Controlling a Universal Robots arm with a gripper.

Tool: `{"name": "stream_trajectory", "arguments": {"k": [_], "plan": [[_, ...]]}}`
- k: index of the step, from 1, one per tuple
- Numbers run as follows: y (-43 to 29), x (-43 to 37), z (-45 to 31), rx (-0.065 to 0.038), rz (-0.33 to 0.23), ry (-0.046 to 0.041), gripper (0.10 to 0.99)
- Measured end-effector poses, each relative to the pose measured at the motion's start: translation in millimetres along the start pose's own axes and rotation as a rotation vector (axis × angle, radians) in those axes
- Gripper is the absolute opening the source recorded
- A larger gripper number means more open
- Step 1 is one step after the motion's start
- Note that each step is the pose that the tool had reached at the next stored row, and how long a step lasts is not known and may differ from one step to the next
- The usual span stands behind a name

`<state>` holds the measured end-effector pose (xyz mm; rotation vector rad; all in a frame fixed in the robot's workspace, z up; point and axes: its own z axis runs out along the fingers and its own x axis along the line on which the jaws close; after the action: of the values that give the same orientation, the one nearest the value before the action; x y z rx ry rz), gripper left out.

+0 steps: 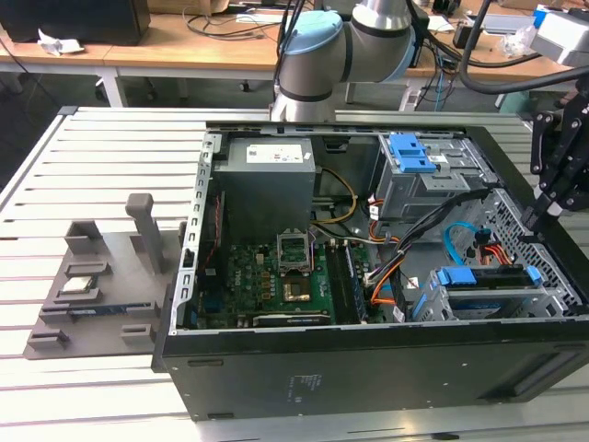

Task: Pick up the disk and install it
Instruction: 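Insert the first disk wire, then insert the second disk wire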

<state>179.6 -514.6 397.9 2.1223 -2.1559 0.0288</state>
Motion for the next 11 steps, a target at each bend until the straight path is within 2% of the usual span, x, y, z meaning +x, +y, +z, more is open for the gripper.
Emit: {"name": "stream_trajectory", "arguments": {"k": [11], "plan": [[0.0,0.0,-0.1,0.0,0.0,-0.0004,0.106]]}}
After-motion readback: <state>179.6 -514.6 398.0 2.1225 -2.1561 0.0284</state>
